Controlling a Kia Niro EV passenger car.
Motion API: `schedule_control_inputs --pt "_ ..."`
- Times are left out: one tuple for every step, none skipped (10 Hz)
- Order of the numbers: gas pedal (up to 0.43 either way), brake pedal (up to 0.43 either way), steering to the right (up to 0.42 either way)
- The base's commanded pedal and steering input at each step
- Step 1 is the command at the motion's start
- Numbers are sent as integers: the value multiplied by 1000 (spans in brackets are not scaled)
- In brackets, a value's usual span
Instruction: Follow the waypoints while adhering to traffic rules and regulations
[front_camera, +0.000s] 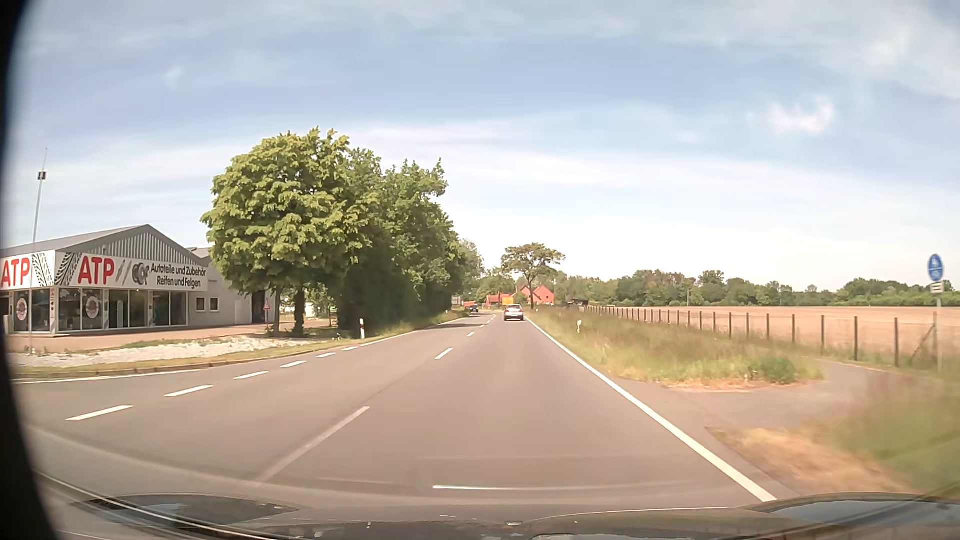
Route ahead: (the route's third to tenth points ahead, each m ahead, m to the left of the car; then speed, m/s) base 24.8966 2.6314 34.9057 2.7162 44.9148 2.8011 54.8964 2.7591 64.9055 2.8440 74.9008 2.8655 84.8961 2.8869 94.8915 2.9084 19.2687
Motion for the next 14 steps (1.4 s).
schedule_control_inputs --pt "28 0 0" --pt "39 0 0" --pt "59 0 0" --pt "67 0 0" --pt "67 0 0" --pt "67 0 0" --pt "0 0 0" --pt "0 0 0" --pt "0 0 0" --pt "0 0 0" --pt "0 0 0" --pt "0 0 0" --pt "0 0 0" --pt "0 0 0"
